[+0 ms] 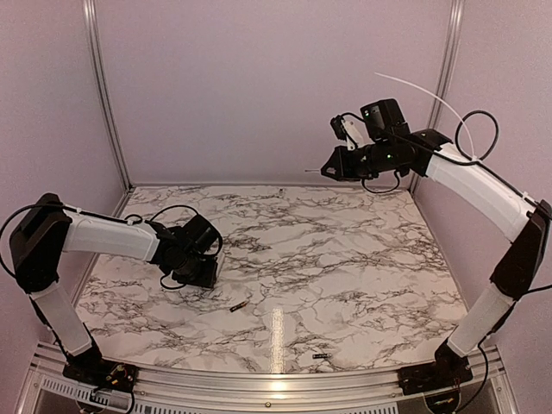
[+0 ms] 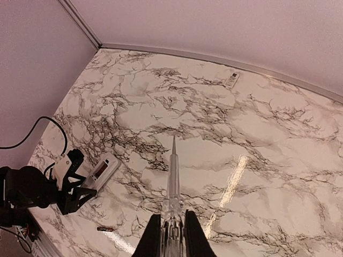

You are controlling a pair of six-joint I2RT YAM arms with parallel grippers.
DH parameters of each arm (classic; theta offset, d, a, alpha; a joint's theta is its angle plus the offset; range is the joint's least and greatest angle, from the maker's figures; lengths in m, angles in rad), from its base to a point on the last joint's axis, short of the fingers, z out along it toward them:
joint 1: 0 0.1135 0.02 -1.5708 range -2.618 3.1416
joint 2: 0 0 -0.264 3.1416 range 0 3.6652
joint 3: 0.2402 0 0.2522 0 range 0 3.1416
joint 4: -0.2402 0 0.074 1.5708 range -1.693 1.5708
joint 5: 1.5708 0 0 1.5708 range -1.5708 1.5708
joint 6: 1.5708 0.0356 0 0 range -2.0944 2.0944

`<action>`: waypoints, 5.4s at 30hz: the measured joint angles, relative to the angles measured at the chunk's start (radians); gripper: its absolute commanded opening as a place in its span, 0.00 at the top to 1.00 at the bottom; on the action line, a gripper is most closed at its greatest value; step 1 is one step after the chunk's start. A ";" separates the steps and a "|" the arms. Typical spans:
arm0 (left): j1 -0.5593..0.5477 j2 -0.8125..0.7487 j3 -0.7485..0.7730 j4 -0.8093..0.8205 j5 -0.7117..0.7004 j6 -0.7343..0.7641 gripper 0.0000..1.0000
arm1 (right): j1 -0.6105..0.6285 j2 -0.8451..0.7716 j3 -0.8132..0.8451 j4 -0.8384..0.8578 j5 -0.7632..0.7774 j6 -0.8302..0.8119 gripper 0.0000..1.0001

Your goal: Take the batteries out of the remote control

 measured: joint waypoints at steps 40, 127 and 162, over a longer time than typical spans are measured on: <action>0.000 -0.011 0.184 -0.034 -0.044 -0.008 0.01 | 0.000 0.094 -0.250 0.057 0.233 -0.005 1.00; 0.000 -0.057 0.388 -0.164 -0.171 0.104 0.01 | -0.005 0.151 -0.175 -0.019 0.129 -0.057 0.06; 0.389 -0.683 -0.060 0.226 -0.339 0.483 0.01 | -0.323 -0.475 -0.512 0.226 0.335 0.026 0.02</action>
